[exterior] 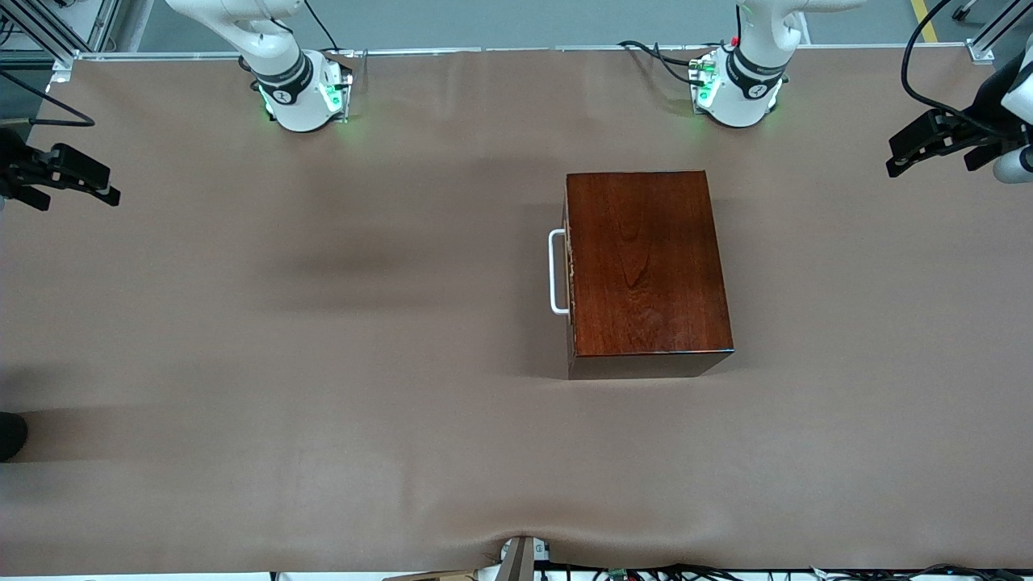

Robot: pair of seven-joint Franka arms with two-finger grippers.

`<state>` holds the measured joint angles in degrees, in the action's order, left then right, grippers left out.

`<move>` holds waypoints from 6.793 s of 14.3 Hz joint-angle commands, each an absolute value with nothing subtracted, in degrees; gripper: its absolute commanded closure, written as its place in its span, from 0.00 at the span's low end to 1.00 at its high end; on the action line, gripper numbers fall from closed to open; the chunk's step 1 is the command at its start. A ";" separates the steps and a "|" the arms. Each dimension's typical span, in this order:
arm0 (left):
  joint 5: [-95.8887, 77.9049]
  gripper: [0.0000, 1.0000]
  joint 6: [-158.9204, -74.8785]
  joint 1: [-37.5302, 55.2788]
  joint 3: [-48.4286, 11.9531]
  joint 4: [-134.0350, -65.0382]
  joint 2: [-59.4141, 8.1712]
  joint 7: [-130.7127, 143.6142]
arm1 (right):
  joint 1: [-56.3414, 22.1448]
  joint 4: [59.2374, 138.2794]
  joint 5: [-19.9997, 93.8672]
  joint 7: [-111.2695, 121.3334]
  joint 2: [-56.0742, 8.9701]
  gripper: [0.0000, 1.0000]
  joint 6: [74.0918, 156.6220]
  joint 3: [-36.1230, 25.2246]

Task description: Open drawer, take yellow block, close drawer

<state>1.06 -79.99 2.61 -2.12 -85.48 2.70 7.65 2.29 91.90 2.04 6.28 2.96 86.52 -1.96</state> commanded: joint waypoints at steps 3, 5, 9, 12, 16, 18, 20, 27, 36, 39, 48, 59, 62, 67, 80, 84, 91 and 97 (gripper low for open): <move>1.50 0.00 -79.98 2.99 -2.37 -84.46 1.94 7.21 | 2.55 92.29 1.23 6.06 3.78 0.00 86.31 -1.58; 1.32 0.00 -79.98 3.25 -3.68 -83.15 1.15 7.64 | 2.55 92.29 1.23 5.98 3.69 0.00 86.22 -1.58; 1.14 0.00 -79.89 4.83 -7.55 -82.01 -1.13 7.73 | 2.29 92.29 1.32 3.62 3.43 0.00 85.52 -1.50; 1.14 0.00 -80.07 8.16 -10.80 -77.71 -6.57 14.81 | 0.71 92.29 1.76 2.20 3.08 0.00 85.87 -1.41; 1.58 0.00 -83.83 17.64 -11.34 -71.19 -16.33 27.92 | -0.35 92.37 2.46 1.33 2.55 0.00 86.83 -1.32; 2.02 0.00 -88.22 22.04 -10.73 -71.10 -19.67 33.37 | -2.19 92.37 2.90 -1.74 2.37 0.00 86.92 -1.32; 2.46 0.00 -92.44 26.26 -10.11 -68.83 -24.41 37.34 | -3.60 92.37 2.90 -5.52 2.29 0.00 86.92 -1.32; 5.36 0.00 -95.88 50.35 8.25 -59.24 -39.37 46.66 | -7.73 92.37 3.34 -15.80 -0.52 0.00 88.59 -1.32; 5.71 0.00 -98.88 55.19 9.05 -59.50 -46.40 48.95 | -13.44 92.29 4.48 -33.72 -3.51 0.00 91.40 -1.32; 6.15 0.00 -98.53 56.16 9.67 -59.85 -47.46 48.69 | -15.81 92.29 4.48 -44.00 -4.74 0.00 93.07 -1.32; 8.00 0.00 -95.98 56.87 9.14 -60.64 -49.83 48.16 | -18.28 92.02 6.50 -56.50 -7.64 0.00 94.57 -1.32; 7.38 0.00 -97.64 56.87 9.05 -60.30 -51.86 52.29 | -19.69 92.02 6.94 -60.47 -8.44 0.00 95.27 -1.32; 7.30 0.00 -98.79 56.78 8.79 -59.94 -51.68 52.56 | -19.78 91.93 8.00 -60.56 -8.61 0.00 95.27 -1.32; 6.33 0.00 -104.93 56.78 8.70 -59.94 -51.85 54.32 | -19.86 91.23 8.26 -64.33 -9.49 0.00 96.50 -1.32; 4.75 0.00 -111.79 57.92 7.65 -59.24 -53.61 60.82 | -20.39 90.18 11.34 -74.35 -11.51 0.00 99.14 -1.49; 4.05 0.00 -113.02 57.92 7.56 -58.71 -53.61 61.08 | -19.08 89.56 11.25 -76.29 -12.65 0.00 99.23 -1.67; 2.55 0.00 -116.36 58.89 7.30 -58.36 -53.96 62.14 | -18.90 89.12 10.02 -76.64 -13.80 0.00 99.23 -1.85; 1.23 0.00 -116.37 58.89 7.38 -58.27 -53.18 62.14 | -18.90 89.12 10.11 -78.04 -13.89 0.00 100.19 -1.85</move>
<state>3.97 -115.21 57.96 7.83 -61.49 -51.66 60.61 -19.24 90.53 10.13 -76.10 -13.10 100.00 -2.19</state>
